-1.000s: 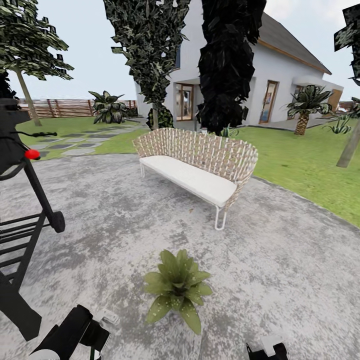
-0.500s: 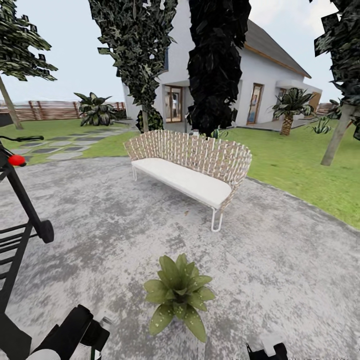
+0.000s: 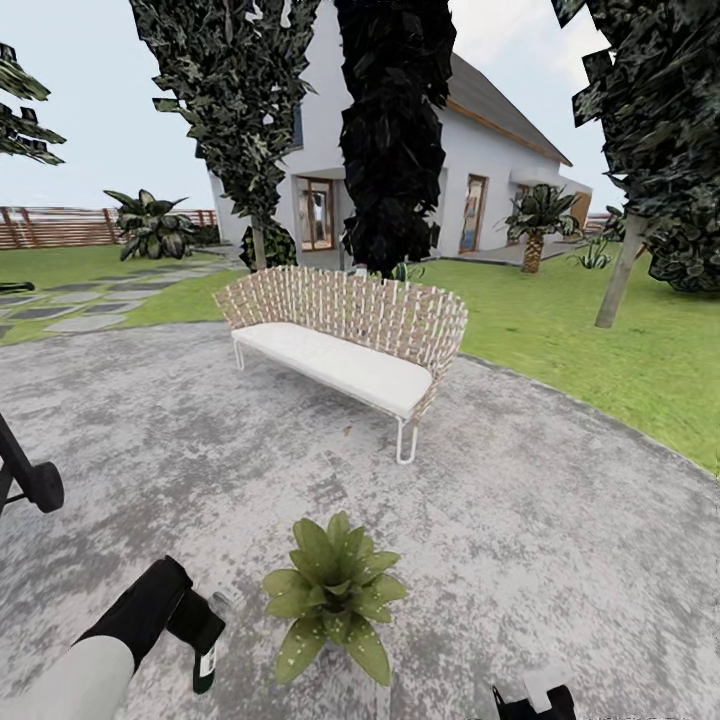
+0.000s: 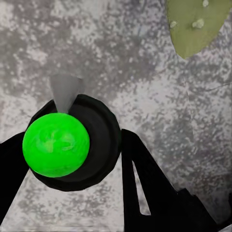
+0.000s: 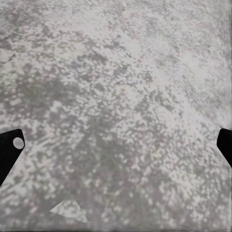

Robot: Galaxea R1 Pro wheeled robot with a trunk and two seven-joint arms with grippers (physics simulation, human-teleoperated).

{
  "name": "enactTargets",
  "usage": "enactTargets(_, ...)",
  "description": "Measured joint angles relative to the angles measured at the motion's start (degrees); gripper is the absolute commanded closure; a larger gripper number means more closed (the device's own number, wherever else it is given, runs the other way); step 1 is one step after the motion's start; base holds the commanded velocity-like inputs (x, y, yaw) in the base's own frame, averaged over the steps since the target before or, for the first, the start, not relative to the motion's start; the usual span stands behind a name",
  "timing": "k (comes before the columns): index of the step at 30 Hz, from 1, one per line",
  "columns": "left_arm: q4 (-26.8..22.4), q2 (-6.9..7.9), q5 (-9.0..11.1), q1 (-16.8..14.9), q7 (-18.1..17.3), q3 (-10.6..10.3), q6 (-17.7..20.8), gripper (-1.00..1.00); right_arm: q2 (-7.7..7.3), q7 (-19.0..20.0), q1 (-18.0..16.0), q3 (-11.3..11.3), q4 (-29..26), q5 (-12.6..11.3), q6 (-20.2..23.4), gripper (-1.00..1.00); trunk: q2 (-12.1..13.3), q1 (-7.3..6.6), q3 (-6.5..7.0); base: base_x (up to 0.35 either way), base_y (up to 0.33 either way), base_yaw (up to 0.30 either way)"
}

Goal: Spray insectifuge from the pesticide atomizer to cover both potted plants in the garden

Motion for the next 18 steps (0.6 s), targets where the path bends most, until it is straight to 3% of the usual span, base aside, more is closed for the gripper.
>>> enactTargets(1, -0.01, -0.01, -2.33, -0.27, -0.91, -0.02, 1.22, 1.0, 0.0, -0.02, 0.0, 0.0, 0.0, 0.0, 0.0, -1.0, 0.0, 0.0, 0.04, 0.0, 0.0, -0.085)
enactTargets(4, -0.09, -0.09, -4.54, -0.49, -2.53, -0.08, 2.8, 1.0, 0.0, -0.03, -0.01, 0.0, 0.0, 0.0, 0.0, -1.0, 0.0, 0.0, 0.09, 0.0, 0.0, -0.03)
enactTargets(13, 0.15, -0.34, -5.76, 0.09, -3.07, -0.33, 3.22, 1.0, -0.11, -0.06, -0.01, -0.05, 0.0, 0.09, -0.08, -1.0, 0.0, 0.0, 0.1, 0.003, 0.001, -0.002)
enactTargets(18, 0.43, -0.43, -5.96, 0.23, -3.08, -0.37, 3.25, 1.0, -0.23, -0.19, -0.01, -0.16, -0.1, 0.02, -0.09, -1.0, 0.0, -0.02, 0.11, 0.203, 0.158, -0.021)
